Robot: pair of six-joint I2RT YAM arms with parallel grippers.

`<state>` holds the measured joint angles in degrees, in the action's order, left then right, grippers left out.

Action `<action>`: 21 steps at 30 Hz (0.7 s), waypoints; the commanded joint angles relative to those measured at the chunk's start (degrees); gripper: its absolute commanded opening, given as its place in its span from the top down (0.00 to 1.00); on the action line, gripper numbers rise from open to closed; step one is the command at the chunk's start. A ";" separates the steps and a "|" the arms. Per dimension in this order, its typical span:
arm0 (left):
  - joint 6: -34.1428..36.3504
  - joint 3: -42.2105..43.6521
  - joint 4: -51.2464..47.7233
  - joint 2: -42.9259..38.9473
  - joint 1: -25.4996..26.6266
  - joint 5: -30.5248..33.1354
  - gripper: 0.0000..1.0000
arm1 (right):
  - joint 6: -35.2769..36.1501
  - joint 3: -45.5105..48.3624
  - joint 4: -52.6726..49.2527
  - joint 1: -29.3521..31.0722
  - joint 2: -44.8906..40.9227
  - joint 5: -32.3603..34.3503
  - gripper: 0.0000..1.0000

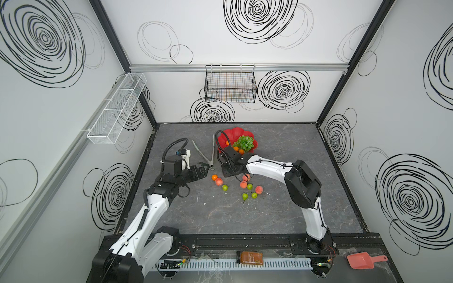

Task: Place and organize the fake fruits in the fruit bowl
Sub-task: 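Lift and carry the tomato over the red bowl with the right gripper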

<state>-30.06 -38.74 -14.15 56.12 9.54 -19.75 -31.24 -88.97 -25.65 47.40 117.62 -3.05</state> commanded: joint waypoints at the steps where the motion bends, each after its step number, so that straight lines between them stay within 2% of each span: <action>1: -1.19 -3.05 3.53 1.31 2.24 2.72 0.04 | 0.12 1.44 0.80 -1.31 -4.07 0.90 0.63; 10: -2.10 -8.52 6.56 7.82 6.66 4.23 0.04 | 0.89 5.01 1.77 -6.69 -9.60 -0.54 0.63; 21: -1.68 -14.84 13.40 19.29 9.09 2.67 0.04 | 3.46 1.52 0.12 -13.56 -7.25 -1.86 0.63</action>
<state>-31.90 -51.59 -5.63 73.52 18.31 -16.51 -29.12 -84.90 -24.75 34.74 109.73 -4.73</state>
